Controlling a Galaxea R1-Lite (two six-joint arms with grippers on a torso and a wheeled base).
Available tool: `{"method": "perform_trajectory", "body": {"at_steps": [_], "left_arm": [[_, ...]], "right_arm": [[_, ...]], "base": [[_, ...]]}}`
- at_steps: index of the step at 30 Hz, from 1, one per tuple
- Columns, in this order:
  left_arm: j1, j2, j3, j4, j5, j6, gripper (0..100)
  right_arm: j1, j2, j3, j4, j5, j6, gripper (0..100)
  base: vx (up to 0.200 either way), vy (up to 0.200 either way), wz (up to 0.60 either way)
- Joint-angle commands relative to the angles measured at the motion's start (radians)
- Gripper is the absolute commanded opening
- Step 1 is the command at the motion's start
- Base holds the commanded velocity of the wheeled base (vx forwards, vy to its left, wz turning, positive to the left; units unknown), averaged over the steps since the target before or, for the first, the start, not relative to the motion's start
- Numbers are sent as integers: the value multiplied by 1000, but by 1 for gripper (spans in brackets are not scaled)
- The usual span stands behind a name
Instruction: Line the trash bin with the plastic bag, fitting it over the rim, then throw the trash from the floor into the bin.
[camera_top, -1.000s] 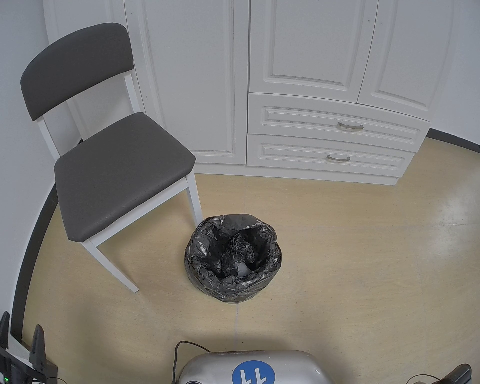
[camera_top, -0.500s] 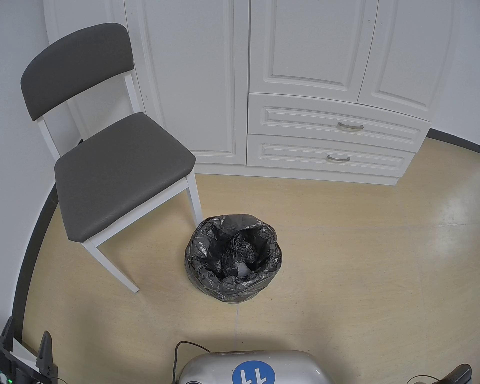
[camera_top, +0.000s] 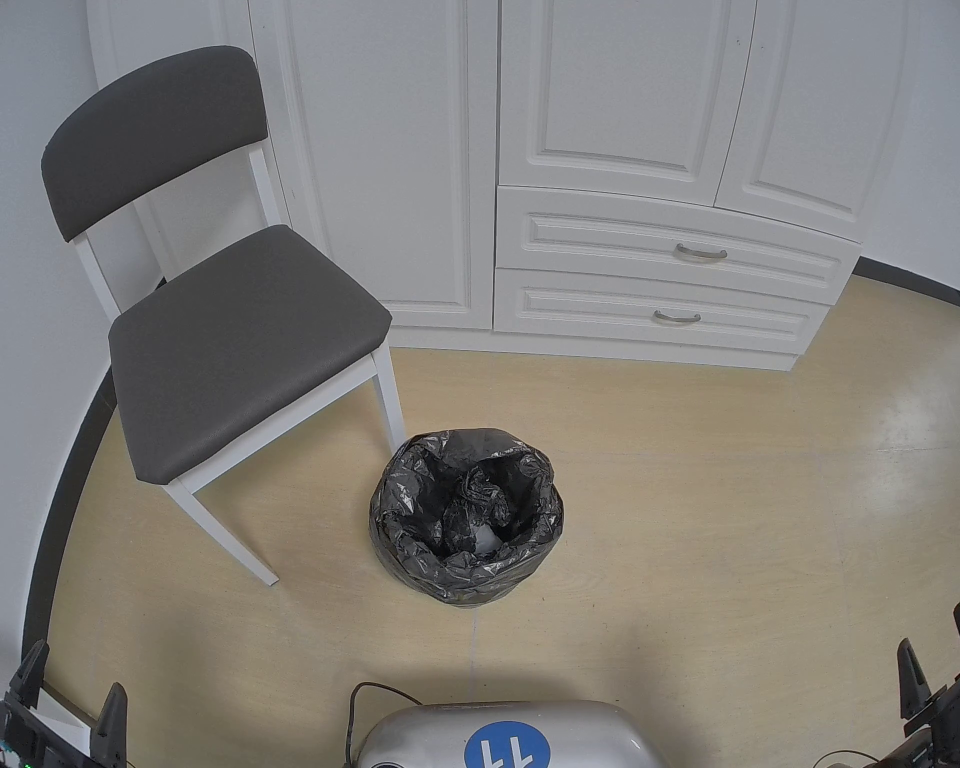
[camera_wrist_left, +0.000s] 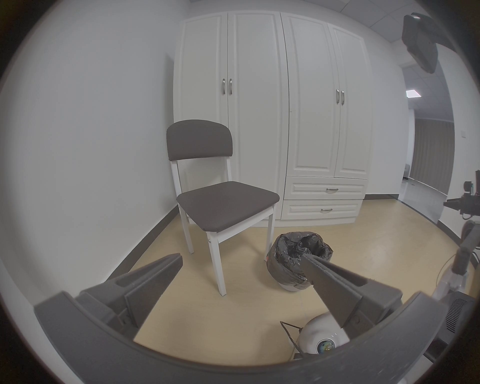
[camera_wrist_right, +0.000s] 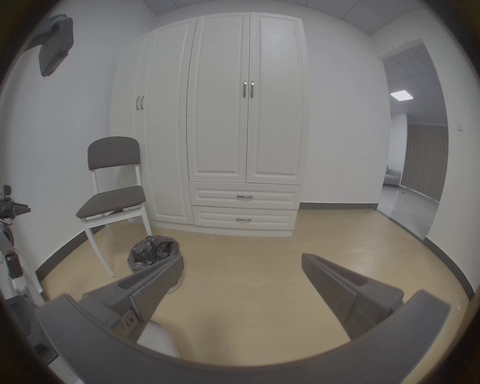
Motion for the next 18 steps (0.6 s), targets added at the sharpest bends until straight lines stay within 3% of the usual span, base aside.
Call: {"method": "perform_trajectory", "body": {"at_steps": [1,7,18], "left_arm": [[0,-13,18,1,-1,1,100],[0,-13,18,3,-1,1,100],[2,-13,18,3,3,-8,100]], "right_arm": [[-1,-13,10,69,54,5,100],[2,-13,13,61,38,53,100],[1,-13,17,49,37,42,100]], "base": [[0,0,0],[0,0,0],[0,0,0]]}}
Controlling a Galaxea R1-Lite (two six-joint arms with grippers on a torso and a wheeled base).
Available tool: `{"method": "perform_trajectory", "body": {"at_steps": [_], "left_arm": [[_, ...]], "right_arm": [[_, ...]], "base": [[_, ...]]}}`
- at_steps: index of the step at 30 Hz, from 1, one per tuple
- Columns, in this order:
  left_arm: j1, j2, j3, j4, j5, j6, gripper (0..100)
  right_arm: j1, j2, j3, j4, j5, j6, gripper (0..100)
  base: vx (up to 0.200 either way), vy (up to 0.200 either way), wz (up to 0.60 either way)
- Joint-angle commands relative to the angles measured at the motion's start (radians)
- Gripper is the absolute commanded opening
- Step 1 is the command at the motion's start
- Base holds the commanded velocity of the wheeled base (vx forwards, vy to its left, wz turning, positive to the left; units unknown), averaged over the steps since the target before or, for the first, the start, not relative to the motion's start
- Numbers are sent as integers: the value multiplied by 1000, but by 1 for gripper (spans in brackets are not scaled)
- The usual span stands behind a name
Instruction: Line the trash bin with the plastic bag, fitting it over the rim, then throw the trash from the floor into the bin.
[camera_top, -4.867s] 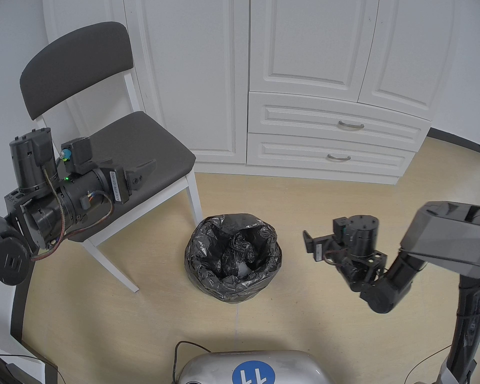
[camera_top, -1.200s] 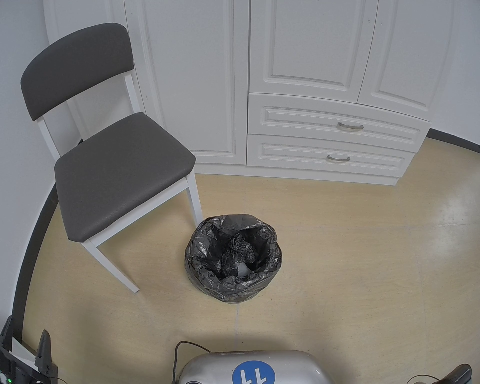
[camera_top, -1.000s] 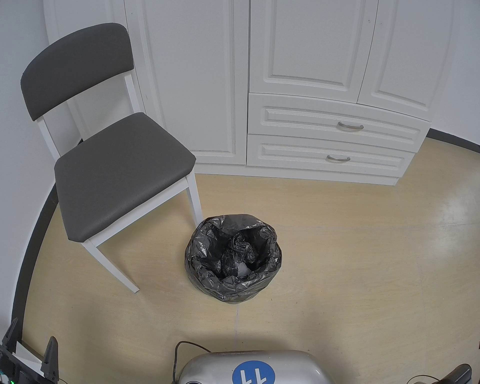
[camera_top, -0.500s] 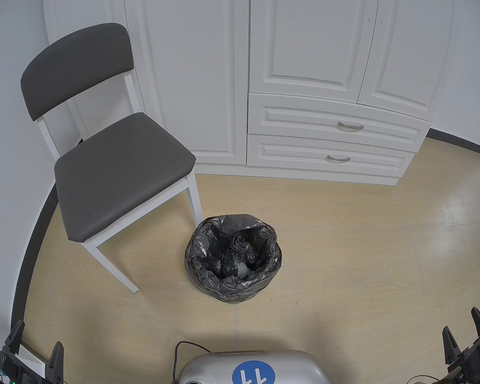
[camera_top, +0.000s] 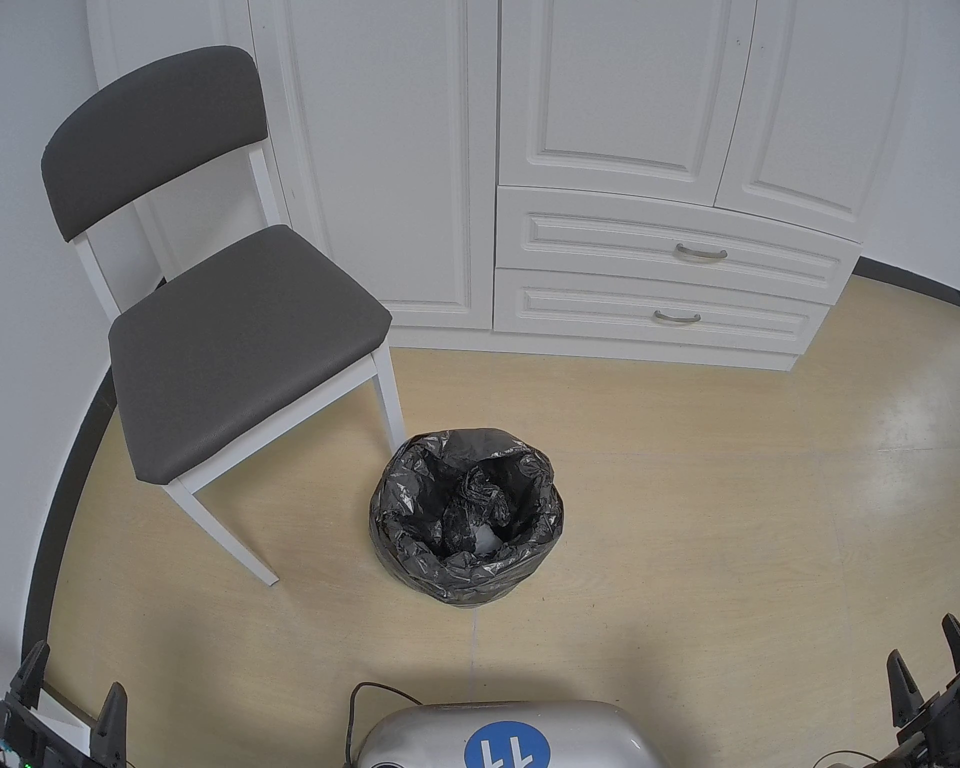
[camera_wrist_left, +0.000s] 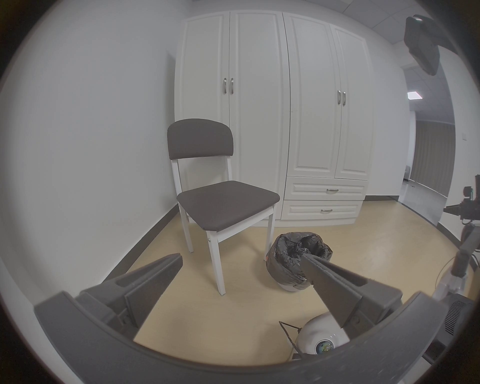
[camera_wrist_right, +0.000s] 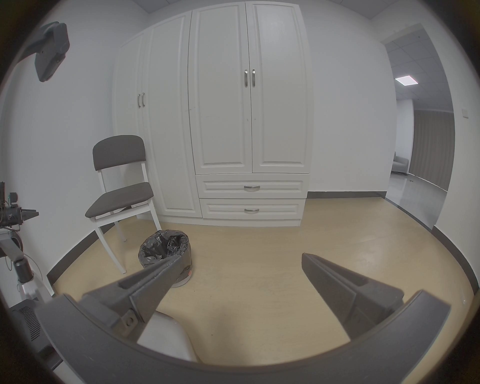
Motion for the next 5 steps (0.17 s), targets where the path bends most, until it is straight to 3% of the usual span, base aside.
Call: {"method": "perform_trajectory", "body": {"at_steps": [1,5], "left_arm": [[1,-14,17,0,2,3,100],[1,-14,17,0,3,3,100]], "right_arm": [[0,-15,18,0,0,3,100],[0,-15,18,0,0,3,100]], "base": [[0,0,0],[0,0,0]]}}
